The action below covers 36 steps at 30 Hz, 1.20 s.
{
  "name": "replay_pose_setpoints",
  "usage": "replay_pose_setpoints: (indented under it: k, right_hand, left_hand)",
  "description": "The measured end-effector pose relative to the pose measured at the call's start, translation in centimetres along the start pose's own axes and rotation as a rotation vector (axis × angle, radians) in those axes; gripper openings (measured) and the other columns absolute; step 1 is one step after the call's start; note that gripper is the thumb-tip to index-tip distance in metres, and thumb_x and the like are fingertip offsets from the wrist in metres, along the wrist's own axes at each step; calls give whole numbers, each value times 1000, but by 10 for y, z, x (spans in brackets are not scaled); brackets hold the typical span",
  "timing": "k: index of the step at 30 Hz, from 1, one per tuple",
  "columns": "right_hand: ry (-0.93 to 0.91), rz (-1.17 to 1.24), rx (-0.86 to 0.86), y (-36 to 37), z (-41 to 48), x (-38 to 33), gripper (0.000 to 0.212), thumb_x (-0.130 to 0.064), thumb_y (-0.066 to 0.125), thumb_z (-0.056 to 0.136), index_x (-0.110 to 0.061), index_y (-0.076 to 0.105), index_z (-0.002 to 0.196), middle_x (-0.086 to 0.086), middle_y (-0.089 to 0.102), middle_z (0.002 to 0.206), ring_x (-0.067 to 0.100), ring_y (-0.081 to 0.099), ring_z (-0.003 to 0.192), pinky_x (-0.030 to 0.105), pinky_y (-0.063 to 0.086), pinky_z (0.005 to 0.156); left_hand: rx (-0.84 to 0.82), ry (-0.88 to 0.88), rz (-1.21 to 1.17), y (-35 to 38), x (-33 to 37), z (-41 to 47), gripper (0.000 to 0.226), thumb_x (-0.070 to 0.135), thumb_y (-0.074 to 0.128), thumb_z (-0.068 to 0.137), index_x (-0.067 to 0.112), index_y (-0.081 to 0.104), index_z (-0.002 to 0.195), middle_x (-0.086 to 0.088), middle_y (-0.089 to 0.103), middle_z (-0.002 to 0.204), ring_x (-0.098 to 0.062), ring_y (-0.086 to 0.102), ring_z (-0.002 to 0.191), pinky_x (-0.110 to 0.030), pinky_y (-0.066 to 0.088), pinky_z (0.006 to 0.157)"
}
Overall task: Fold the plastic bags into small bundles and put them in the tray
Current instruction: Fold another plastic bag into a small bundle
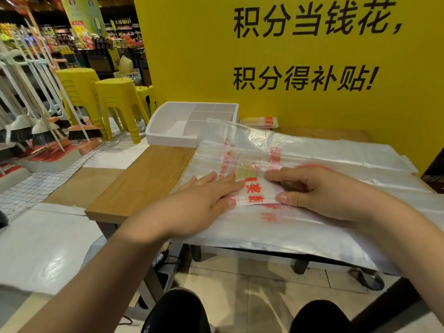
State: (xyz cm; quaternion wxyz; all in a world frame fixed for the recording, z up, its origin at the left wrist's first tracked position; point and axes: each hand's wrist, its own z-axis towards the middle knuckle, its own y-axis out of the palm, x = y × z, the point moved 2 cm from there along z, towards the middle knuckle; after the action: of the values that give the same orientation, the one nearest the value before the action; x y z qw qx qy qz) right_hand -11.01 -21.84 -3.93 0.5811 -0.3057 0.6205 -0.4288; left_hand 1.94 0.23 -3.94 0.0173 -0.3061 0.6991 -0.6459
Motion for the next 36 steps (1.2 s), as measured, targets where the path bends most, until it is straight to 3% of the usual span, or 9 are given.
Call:
replay_pose_setpoints:
  k: [4, 7, 13, 18, 20, 22, 25, 29, 36]
  right_hand:
    - [34, -13, 20, 0, 2, -9, 54, -41, 73, 88, -46, 52, 138, -28, 60, 129, -8, 57, 112, 18, 43, 98]
    - [22, -76, -6, -5, 3, -17, 60, -40, 74, 87, -45, 47, 141, -23, 58, 129, 6, 57, 115, 33, 46, 103]
    - [5, -72, 1, -19, 5, -31, 75, -39, 81, 80, -44, 41, 143, -15, 52, 129, 8, 56, 107, 28, 47, 96]
    - [30, 126, 115, -21, 4, -29, 71, -30, 85, 74, -45, 51, 134, -17, 58, 119, 2, 62, 92, 21, 53, 83]
    - [68, 314, 179, -28, 5, -26, 62, -22, 86, 76, -42, 58, 128, -20, 63, 112, -2, 65, 83, 11, 51, 70]
    - [103, 530, 216, -36, 9, -16, 53, -31, 85, 77, -36, 61, 124, -15, 69, 111, -2, 69, 87, 18, 55, 79]
    - [199, 671, 208, -50, 20, -2, 45, -50, 78, 75, -27, 68, 112, -6, 73, 102, 11, 68, 96, 34, 50, 89]
    - [215, 815, 253, -74, 55, 10, 30, -24, 77, 84, -8, 68, 108, 5, 71, 86, 12, 66, 71, 26, 58, 65]
    - [454, 828, 467, -92, 150, 56, 38, -10, 78, 85, -15, 58, 117, 14, 69, 104, 25, 75, 81, 34, 63, 63]
  left_hand:
    - [16, -26, -18, 1, 3, -2, 48, 45, 30, 107, 53, 17, 153, 29, 3, 162, 0, -6, 150, -32, -5, 123]
    - [87, -2, -45, -2, 4, -3, 49, 46, 39, 104, 51, 25, 151, 23, 17, 161, -7, 9, 150, -36, 12, 124]
    - [167, -27, -100, -19, 14, 5, 59, 36, 55, 97, 39, 32, 151, 8, 40, 148, -14, 46, 129, -32, 40, 108]
    - [407, -56, -465, -24, 18, 15, 35, 20, 52, 101, 37, 52, 132, 11, 54, 124, -18, 63, 64, -26, 51, 50]
    - [454, -48, -561, -29, 20, 19, 31, 17, 54, 100, 39, 59, 122, 15, 56, 120, -22, 70, 73, -38, 60, 62]
    - [484, 3, -677, -39, 20, 27, 30, 13, 57, 99, 38, 63, 115, 12, 60, 121, -16, 73, 87, -44, 61, 81]
    - [519, 64, -780, -62, 21, 46, 27, 8, 59, 98, 31, 66, 111, 7, 65, 120, -14, 74, 90, -37, 61, 82]
    - [579, 81, -667, -94, 19, 91, 18, 14, 64, 96, 28, 67, 107, 6, 66, 116, -18, 73, 90, -38, 62, 81]
    - [566, 147, 221, -122, 1, 191, 24, 26, 53, 100, 29, 64, 121, 3, 55, 129, -16, 46, 127, -35, 39, 103]
